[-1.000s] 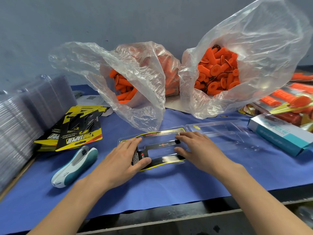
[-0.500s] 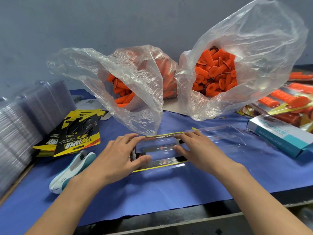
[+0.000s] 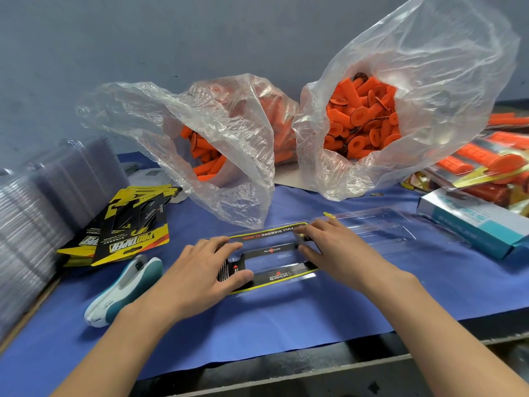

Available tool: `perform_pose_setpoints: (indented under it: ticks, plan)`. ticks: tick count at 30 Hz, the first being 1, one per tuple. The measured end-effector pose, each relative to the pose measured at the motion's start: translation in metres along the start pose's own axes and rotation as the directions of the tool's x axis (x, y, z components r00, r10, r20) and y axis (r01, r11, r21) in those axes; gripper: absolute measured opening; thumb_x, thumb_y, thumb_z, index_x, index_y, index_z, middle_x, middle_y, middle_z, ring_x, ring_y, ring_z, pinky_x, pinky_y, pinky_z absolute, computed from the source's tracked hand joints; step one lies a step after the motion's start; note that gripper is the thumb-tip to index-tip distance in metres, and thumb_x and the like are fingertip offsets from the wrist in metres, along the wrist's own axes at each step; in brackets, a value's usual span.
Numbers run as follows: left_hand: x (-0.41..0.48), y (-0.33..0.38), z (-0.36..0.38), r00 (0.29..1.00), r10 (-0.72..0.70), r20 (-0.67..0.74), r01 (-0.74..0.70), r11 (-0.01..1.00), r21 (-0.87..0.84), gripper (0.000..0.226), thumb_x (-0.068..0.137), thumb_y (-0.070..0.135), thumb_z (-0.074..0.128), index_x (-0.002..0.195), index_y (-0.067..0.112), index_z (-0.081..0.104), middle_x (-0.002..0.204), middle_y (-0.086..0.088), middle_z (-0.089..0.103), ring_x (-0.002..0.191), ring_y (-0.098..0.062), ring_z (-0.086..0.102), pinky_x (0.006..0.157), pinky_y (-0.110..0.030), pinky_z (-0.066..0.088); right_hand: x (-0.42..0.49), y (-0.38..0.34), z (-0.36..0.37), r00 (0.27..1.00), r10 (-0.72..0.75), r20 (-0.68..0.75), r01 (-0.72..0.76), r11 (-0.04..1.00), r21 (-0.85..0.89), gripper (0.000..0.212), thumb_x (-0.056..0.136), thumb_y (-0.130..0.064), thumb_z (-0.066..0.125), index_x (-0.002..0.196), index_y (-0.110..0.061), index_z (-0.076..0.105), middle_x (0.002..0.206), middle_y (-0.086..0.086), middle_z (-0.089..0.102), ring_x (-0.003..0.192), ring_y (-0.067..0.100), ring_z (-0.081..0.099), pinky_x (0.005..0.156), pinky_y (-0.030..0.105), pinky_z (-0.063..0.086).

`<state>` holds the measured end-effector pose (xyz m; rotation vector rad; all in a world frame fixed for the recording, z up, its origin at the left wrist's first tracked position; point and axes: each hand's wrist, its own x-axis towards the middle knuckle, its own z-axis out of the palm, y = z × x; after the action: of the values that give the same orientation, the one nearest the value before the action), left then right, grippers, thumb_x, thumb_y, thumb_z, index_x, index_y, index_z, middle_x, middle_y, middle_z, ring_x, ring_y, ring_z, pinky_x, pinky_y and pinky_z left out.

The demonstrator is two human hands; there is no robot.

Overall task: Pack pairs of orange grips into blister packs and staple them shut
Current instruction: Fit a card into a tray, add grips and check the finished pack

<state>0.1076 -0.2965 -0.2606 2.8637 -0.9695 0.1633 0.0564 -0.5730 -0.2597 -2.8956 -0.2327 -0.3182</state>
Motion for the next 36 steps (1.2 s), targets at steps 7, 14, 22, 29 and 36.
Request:
perform_pose_setpoints:
  ticks: [7, 14, 22, 29, 36]
  plan:
    - [-0.003, 0.003, -0.002, 1.000, 0.005, 0.008, -0.005, 1.000, 0.009, 0.085, 0.080, 0.086, 0.011, 0.147, 0.040, 0.034, 0.152, 0.017, 0.033, 0.138, -0.006, 0.026, 0.108, -0.028, 0.024, -0.004, -0.004, -0.003, 1.000, 0.001, -0.003, -0.001, 1.000, -0.029, 0.033, 0.104, -0.033, 0.040, 0.133, -0.022, 0.052, 0.124, -0.001, 0.058, 0.122, 0.024, 0.041, 0.100, 0.024, 0.025]
    - [-0.006, 0.000, -0.006, 0.999, 0.018, -0.040, -0.022, 0.993, -0.113, 0.067, 0.090, 0.073, 0.019, 0.146, 0.040, 0.035, 0.151, 0.017, 0.031, 0.136, -0.004, 0.026, 0.107, -0.028, 0.028, -0.005, -0.007, -0.006, 0.999, 0.035, 0.009, -0.035, 0.998, 0.043, 0.033, 0.104, -0.031, 0.040, 0.135, -0.024, 0.050, 0.126, -0.004, 0.056, 0.128, 0.023, 0.039, 0.110, 0.027, 0.026]
    - [0.038, -0.008, -0.048, 0.893, -0.110, -0.436, -0.035, 0.950, -0.311, 0.036, 0.102, 0.036, 0.045, 0.126, 0.014, 0.060, 0.129, -0.002, 0.056, 0.122, -0.017, 0.049, 0.106, -0.031, 0.034, 0.013, -0.010, -0.024, 0.989, 0.113, -0.093, -0.092, 0.973, 0.210, 0.039, 0.103, -0.033, 0.043, 0.141, -0.027, 0.049, 0.131, -0.005, 0.058, 0.126, 0.021, 0.043, 0.102, 0.034, 0.036]
    - [0.171, -0.052, -0.070, 0.930, -0.323, -0.173, 0.328, 0.945, 0.001, 0.031, 0.093, 0.000, 0.046, 0.119, -0.003, 0.063, 0.124, -0.023, 0.058, 0.109, -0.040, 0.057, 0.092, -0.044, 0.045, 0.044, -0.004, -0.030, 0.975, 0.162, -0.151, -0.089, 0.912, 0.400, 0.035, 0.102, -0.031, 0.046, 0.135, -0.026, 0.055, 0.128, -0.005, 0.061, 0.122, 0.017, 0.049, 0.100, 0.033, 0.039]
    - [0.245, -0.099, -0.031, 0.904, -0.421, 0.075, 0.395, 0.890, 0.226, 0.033, 0.100, 0.016, 0.052, 0.127, -0.002, 0.056, 0.133, -0.021, 0.057, 0.120, -0.037, 0.055, 0.096, -0.040, 0.042, 0.071, 0.005, -0.030, 0.948, 0.231, -0.219, -0.074, 0.830, 0.553, 0.031, 0.101, -0.024, 0.049, 0.129, -0.017, 0.061, 0.126, 0.004, 0.066, 0.119, 0.019, 0.056, 0.098, 0.032, 0.040]
